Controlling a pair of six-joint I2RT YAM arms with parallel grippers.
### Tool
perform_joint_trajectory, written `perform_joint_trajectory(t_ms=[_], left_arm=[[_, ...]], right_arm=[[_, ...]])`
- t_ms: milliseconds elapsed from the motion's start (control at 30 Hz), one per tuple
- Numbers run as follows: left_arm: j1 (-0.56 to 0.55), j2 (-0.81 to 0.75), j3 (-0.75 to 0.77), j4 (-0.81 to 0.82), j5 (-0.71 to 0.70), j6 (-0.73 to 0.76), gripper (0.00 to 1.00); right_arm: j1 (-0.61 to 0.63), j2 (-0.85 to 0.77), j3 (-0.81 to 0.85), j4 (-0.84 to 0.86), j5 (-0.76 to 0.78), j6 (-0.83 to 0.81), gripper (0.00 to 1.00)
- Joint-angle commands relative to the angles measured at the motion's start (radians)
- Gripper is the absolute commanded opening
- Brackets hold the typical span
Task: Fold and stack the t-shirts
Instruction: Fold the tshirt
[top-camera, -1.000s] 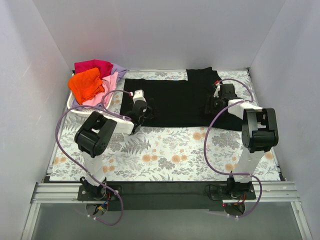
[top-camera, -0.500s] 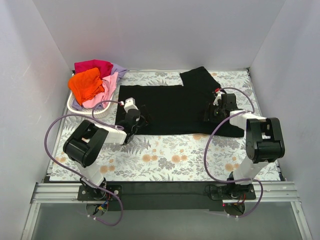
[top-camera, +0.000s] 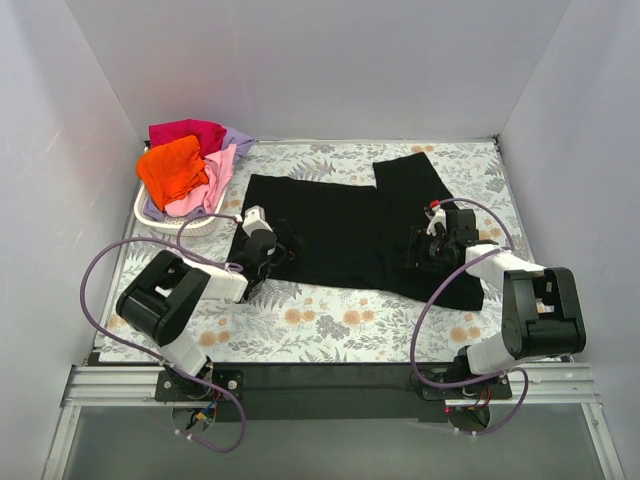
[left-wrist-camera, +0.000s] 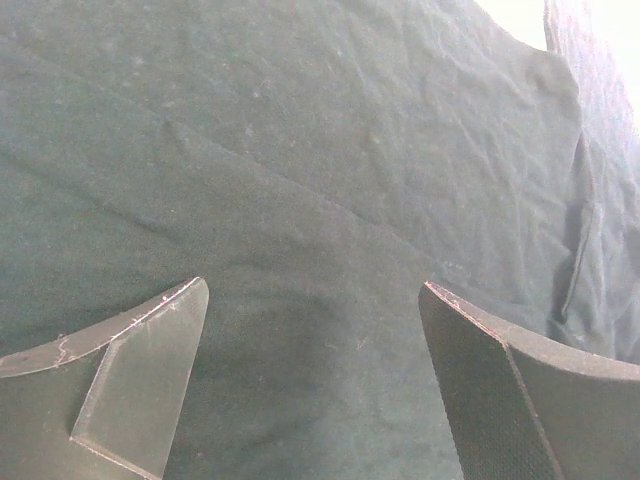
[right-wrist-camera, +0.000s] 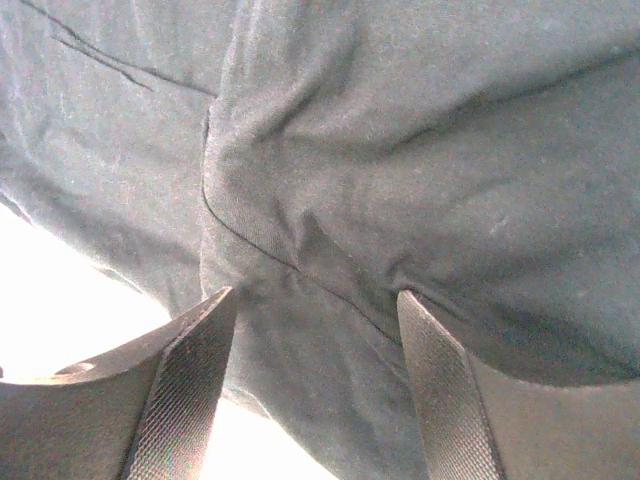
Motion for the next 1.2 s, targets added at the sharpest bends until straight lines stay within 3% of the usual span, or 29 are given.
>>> perform_joint_trajectory(t_ms=[0,700,833,900,1000,1167], left_arm=[[-0.027,0.036,-0.103,-0.329,0.053,-0.069,0.81],[-0.095,-0.303,-0.278,-0.483,0.078,-0.226,0.81],[-0.105,-0.417,-0.171,-0.586,-0.034,-0.131,0.81],[-0.105,-0.425,-0.048,-0.648,-0.133,-0.079,0.84],[-0.097,-0.391,0.127,-0.685,-0.25,0.023,0.87],[-0.008,-0.264,0.312,-0.629,-0.264,0.168,0.88]], right_arm=[[0.007,-0.019,-0.064,-0.215,0.026,0.006,0.61],[-0.07,-0.112,-0.091,-0.25,0.079,-0.028,0.64],[-0.068,-0.148,-0.038,-0.251,0.046,-0.056,0.63],[-0.068,-0.16,0.023,-0.25,0.052,-0.062,0.64],[-0.068,-0.157,0.128,-0.242,0.046,-0.057,0.64],[-0.068,-0.114,0.294,-0.215,0.034,-0.046,0.64]])
